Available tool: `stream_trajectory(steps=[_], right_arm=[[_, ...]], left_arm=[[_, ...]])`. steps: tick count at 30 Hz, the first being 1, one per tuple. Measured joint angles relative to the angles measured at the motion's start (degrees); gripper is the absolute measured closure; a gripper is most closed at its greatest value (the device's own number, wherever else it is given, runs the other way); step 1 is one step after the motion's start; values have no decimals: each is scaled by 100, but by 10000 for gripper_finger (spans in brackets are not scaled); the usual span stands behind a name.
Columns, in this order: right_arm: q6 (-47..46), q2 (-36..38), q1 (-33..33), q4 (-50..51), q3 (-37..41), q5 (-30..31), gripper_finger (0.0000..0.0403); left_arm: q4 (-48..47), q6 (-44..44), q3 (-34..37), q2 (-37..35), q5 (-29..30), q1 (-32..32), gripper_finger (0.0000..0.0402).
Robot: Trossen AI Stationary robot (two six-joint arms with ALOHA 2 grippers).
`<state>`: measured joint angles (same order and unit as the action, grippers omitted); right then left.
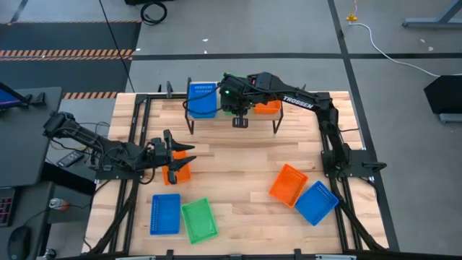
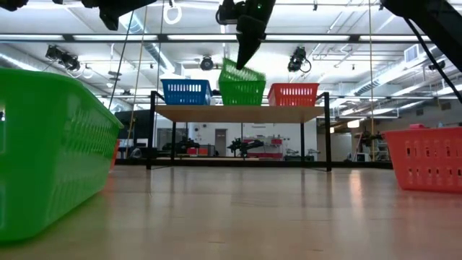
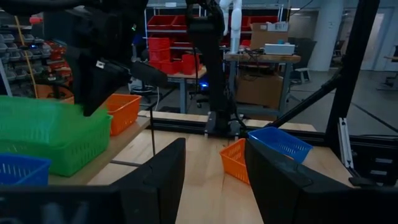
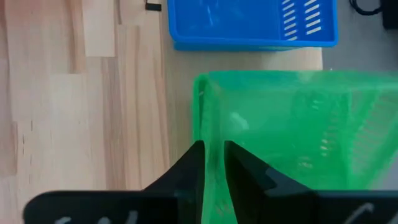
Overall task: Stack baskets on shelf by color
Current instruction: Stack the right green bin on top of the green bin on the shelf
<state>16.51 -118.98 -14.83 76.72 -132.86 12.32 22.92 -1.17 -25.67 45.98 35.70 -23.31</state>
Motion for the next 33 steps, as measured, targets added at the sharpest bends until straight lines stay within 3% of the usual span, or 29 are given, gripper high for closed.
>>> stream_trajectory(steps=[18, 26, 33], right_arm=[[-276, 0, -70, 12, 0, 108, 321], [103, 0, 76, 15, 0, 664, 389], [349, 0, 233, 5, 0, 1022, 389]], left_arm=[[0, -13, 0, 0, -2, 0, 230], [0, -9, 0, 0, -2, 0, 230], [0, 15, 0, 0, -1, 0, 230]])
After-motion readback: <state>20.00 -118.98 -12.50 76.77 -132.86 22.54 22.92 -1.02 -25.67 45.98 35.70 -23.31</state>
